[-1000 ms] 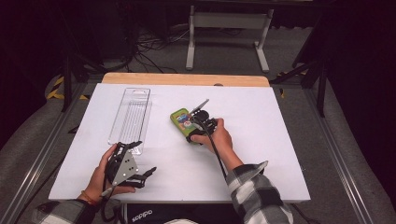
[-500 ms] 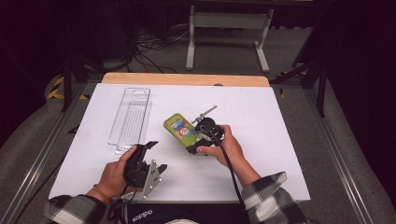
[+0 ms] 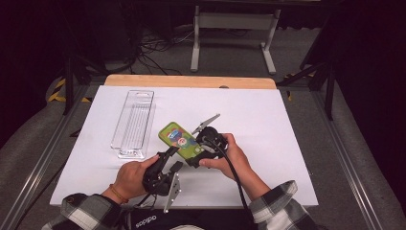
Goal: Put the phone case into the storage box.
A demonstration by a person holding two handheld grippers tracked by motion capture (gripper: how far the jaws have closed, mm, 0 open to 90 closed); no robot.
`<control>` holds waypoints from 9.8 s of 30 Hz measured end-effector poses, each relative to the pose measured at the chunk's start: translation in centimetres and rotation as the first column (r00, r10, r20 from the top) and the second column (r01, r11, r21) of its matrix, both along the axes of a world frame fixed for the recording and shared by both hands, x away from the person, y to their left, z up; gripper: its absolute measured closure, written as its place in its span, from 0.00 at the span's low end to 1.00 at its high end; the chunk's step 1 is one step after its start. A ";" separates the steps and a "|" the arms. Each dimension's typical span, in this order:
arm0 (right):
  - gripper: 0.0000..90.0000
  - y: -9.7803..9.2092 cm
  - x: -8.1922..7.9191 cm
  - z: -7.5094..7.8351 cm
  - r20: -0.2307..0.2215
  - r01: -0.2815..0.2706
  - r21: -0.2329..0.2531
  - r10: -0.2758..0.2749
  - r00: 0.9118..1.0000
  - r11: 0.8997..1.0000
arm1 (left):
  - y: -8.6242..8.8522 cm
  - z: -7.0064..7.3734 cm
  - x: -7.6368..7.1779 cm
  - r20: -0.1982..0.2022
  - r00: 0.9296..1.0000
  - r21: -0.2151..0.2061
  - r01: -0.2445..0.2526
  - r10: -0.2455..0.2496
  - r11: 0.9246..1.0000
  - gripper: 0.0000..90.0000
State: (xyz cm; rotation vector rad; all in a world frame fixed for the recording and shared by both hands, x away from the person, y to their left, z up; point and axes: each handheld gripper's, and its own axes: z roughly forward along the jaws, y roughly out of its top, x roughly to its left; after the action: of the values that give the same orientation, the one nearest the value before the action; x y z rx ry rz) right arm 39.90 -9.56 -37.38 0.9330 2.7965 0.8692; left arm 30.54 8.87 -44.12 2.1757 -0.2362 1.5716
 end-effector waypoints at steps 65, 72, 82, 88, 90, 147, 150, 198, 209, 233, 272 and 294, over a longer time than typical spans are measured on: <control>0.19 -5.0 -5.0 2.6 0.442 -0.038 0.133 -0.025 0.897 0.990 | -0.6 4.2 1.4 -0.135 0.989 -0.218 0.035 -0.066 0.975 0.88; 0.19 -5.1 -5.6 2.0 0.542 -0.043 0.138 -0.039 0.839 0.989 | 0.4 5.0 2.5 -0.239 0.965 -0.342 0.019 -0.107 0.939 0.88; 0.19 -5.9 -5.9 0.9 0.588 -0.036 0.161 -0.067 0.806 0.986 | 2.0 5.8 3.7 -0.355 0.921 -0.469 -0.026 -0.162 0.883 0.88; 0.18 -6.6 -6.1 0.0 0.597 -0.042 0.167 -0.068 0.799 0.985 | 2.9 6.1 4.1 -0.383 0.905 -0.512 -0.042 -0.184 0.858 0.88; 0.17 -7.0 -6.3 -0.3 0.604 -0.039 0.172 -0.074 0.794 0.984 | 3.3 6.2 4.3 -0.393 0.898 -0.532 -0.048 -0.196 0.845 0.88; 0.10 -10.9 -8.2 -4.0 0.651 0.034 0.161 -0.132 0.748 0.986 | 13.5 8.9 7.1 -0.396 0.898 -0.737 -0.185 -0.192 0.651 0.88; 0.10 -10.9 -8.1 -4.1 0.654 0.040 0.155 -0.132 0.745 0.987 | 14.0 8.9 7.2 -0.399 0.898 -0.738 -0.193 -0.187 0.646 0.88; 0.11 -10.8 -7.4 -4.7 0.634 0.058 0.151 -0.141 0.760 0.987 | 17.8 6.6 18.5 -0.537 0.807 -0.731 -0.300 -0.244 0.613 0.87; 0.11 -10.7 -6.9 -5.0 0.620 0.057 0.146 -0.136 0.772 0.988 | 17.6 5.0 21.6 -0.578 0.783 -0.714 -0.351 -0.228 0.606 0.87; 0.12 -10.6 -6.4 -5.6 0.602 0.071 0.106 -0.121 0.789 0.992 | 17.2 2.6 24.6 -0.604 0.772 -0.690 -0.384 -0.197 0.614 0.87; 0.12 -10.6 -5.8 -6.0 0.583 0.101 0.064 -0.119 0.803 0.993 | 16.8 1.9 26.7 -0.634 0.768 -0.627 -0.577 0.087 0.524 0.82; 0.13 -10.7 -6.1 -5.6 0.600 0.096 0.078 -0.123 0.790 0.992 | 17.0 3.1 25.5 -0.626 0.777 -0.627 -0.548 0.060 0.554 0.86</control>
State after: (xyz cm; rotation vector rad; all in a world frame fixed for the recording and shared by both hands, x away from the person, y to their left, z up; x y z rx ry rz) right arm 33.79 -20.27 -43.02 0.6542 2.1575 0.9976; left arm 56.04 25.91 -41.00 1.8209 0.9447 0.8227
